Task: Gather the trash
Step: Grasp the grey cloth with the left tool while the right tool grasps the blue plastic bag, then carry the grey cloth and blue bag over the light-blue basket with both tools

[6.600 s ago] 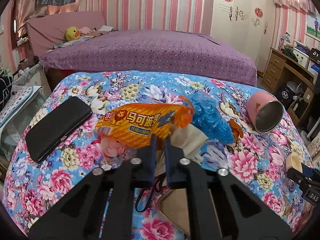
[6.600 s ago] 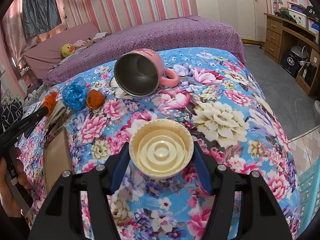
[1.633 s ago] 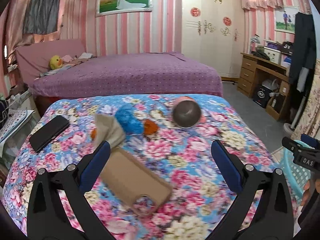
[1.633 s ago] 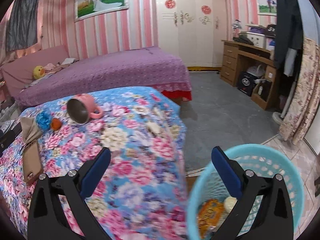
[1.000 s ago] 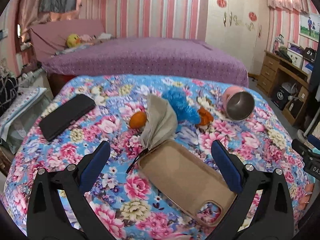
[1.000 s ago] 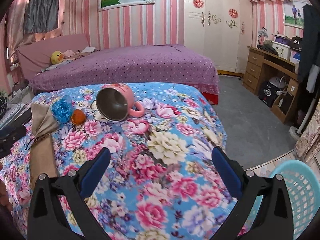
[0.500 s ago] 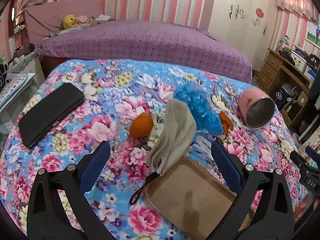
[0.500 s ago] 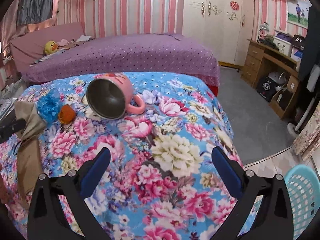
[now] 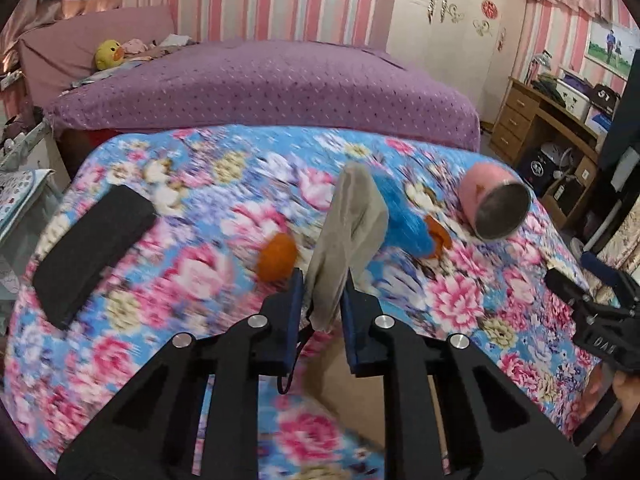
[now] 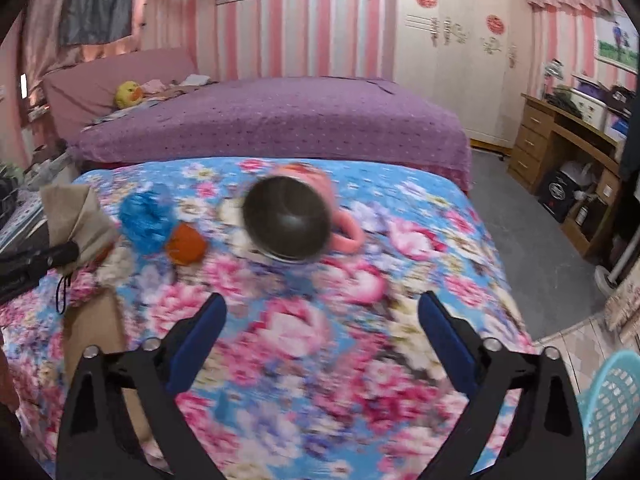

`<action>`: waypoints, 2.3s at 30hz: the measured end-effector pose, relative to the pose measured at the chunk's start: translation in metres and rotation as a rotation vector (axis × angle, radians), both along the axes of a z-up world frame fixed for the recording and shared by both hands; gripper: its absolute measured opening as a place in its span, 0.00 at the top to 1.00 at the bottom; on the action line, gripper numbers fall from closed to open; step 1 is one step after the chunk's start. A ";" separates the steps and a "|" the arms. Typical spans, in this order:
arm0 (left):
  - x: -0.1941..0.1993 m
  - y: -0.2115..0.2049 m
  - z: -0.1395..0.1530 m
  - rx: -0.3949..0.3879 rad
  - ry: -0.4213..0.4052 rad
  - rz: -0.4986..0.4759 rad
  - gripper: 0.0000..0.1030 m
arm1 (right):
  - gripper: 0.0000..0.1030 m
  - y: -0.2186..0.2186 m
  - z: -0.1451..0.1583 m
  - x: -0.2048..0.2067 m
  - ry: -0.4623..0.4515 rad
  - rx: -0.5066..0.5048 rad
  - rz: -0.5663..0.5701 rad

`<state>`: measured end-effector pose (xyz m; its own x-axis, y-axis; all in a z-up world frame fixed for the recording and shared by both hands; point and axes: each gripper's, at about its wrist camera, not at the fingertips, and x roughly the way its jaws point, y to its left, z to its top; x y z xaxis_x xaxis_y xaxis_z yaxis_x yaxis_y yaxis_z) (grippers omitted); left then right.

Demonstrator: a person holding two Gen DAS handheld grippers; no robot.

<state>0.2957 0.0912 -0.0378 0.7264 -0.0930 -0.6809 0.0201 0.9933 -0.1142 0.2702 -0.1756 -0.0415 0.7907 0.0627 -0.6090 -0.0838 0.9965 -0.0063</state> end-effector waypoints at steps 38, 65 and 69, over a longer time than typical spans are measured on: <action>-0.054 0.069 0.014 -0.065 -0.010 0.193 0.84 | 0.96 0.112 0.031 0.007 -0.007 0.044 0.344; -0.120 0.000 0.026 -0.053 -0.058 0.130 0.84 | 0.96 -0.037 0.034 -0.113 -0.019 0.059 0.153; -0.140 -0.017 0.030 -0.049 -0.089 0.120 0.84 | 0.96 -0.045 0.036 -0.132 -0.042 0.049 0.143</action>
